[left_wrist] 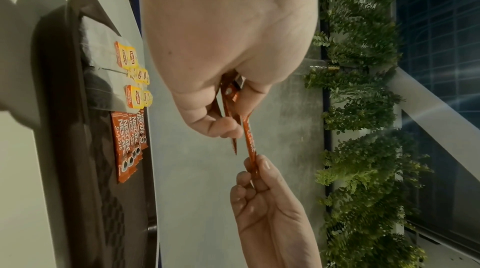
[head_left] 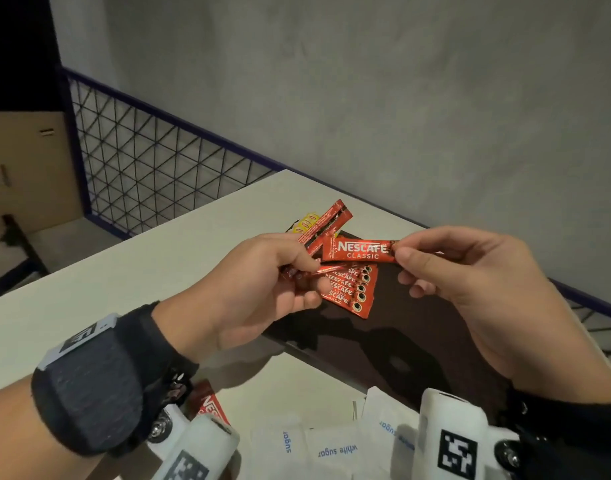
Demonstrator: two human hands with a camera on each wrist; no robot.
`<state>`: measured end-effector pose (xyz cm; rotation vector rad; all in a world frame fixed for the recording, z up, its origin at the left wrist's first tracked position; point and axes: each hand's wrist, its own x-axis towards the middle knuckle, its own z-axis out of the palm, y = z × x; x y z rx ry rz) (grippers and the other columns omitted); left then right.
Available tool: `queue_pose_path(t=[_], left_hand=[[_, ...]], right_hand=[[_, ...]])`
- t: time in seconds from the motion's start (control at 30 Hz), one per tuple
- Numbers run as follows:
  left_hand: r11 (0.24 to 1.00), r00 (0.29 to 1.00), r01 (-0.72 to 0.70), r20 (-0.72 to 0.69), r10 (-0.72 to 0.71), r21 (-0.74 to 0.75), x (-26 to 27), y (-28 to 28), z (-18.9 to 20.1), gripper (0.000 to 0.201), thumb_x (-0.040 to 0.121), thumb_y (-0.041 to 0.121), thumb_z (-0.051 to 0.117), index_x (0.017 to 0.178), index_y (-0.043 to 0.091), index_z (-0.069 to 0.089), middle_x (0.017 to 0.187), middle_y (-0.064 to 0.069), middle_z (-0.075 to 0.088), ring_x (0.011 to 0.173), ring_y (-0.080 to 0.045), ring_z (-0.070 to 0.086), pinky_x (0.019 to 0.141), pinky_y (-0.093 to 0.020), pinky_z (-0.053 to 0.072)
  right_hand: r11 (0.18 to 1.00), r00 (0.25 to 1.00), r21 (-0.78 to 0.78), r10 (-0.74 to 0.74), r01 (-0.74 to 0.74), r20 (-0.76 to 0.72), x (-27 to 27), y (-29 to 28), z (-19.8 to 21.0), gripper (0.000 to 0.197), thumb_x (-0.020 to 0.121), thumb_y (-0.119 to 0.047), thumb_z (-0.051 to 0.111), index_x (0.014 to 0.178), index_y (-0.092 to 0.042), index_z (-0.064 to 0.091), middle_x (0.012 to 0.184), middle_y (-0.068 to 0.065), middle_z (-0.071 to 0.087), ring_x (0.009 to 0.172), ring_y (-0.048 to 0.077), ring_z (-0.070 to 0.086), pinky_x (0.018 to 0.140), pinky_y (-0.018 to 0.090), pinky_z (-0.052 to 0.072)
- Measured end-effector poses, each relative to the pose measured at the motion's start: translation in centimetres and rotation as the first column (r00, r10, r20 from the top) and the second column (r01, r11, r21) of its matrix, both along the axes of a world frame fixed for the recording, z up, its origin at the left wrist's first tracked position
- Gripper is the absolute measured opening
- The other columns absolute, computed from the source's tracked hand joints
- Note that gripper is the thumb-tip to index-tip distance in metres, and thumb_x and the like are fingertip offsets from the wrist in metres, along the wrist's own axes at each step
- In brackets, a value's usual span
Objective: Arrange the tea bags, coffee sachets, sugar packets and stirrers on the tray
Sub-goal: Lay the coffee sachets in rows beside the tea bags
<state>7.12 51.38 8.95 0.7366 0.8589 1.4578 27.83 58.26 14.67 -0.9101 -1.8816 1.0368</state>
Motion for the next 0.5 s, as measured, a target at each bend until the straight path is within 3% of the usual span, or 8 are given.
queue_pose_path(t=[0.07,0.13,0.2,0.3,0.37,0.5], left_hand=[[0.999,0.999,0.033,-0.023,-0.033,0.013,-0.1,-0.1,0.1,0.043,0.076,0.009,0.061,0.117,-0.001,0.061,0.077,-0.010,0.067,0.064,-0.014,0.060,0.053,-0.021,0.049],[0.999,0.996,0.031,-0.081,-0.029,0.029,-0.2,0.0,0.1,0.025,0.089,0.014,0.064,0.111,0.002,0.065,0.076,-0.007,0.067,0.063,-0.011,0.057,0.052,-0.018,0.046],[1.000,0.990,-0.001,-0.144,0.005,0.031,-0.3,0.2,-0.1,0.025,0.097,0.023,0.068,0.111,0.003,0.069,0.080,-0.007,0.069,0.062,-0.009,0.056,0.051,-0.017,0.046],[0.998,0.975,-0.045,-0.215,0.052,0.037,-0.3,0.5,-0.6,0.027,0.095,0.024,0.071,0.112,0.003,0.070,0.077,-0.005,0.069,0.060,-0.008,0.055,0.050,-0.016,0.046],[0.997,0.969,-0.052,-0.240,0.063,0.051,-0.3,0.6,-0.8,0.022,0.094,0.022,0.071,0.106,0.004,0.071,0.073,-0.003,0.068,0.058,-0.008,0.055,0.049,-0.016,0.045],[0.995,0.963,-0.069,-0.258,0.084,0.066,-0.1,0.8,-1.0,0.017,0.094,0.021,0.073,0.102,0.006,0.073,0.074,-0.004,0.068,0.059,-0.008,0.055,0.051,-0.018,0.045]], right_hand=[[1.000,0.999,0.017,-0.004,0.003,0.043,-0.1,-0.1,0.0,0.003,0.081,-0.020,0.078,0.082,-0.019,0.081,0.077,0.007,0.076,0.073,0.017,0.069,0.068,0.040,0.056],[1.000,0.998,0.016,0.005,-0.006,0.068,-0.2,-0.4,0.0,0.012,0.074,-0.030,0.077,0.080,-0.020,0.080,0.076,0.004,0.076,0.068,0.012,0.068,0.065,0.037,0.056],[1.000,0.996,0.003,0.012,-0.013,0.086,-0.4,-0.7,0.1,0.017,0.071,-0.033,0.074,0.079,-0.019,0.080,0.077,0.001,0.076,0.066,0.010,0.068,0.063,0.034,0.056],[1.000,0.994,0.018,0.004,-0.006,0.109,-0.6,-0.5,0.0,0.005,0.086,-0.020,0.073,0.084,-0.017,0.076,0.080,0.002,0.076,0.068,0.016,0.069,0.060,0.031,0.056],[0.999,0.995,0.047,-0.020,0.016,0.097,-0.6,-0.2,-0.3,0.006,0.094,-0.011,0.068,0.093,-0.016,0.071,0.078,0.002,0.073,0.068,0.021,0.070,0.062,0.036,0.055],[0.998,0.983,0.049,-0.056,0.048,0.175,-0.3,0.3,-0.6,0.013,0.094,-0.011,0.070,0.101,-0.022,0.070,0.077,0.006,0.073,0.070,0.020,0.071,0.064,0.037,0.055]])
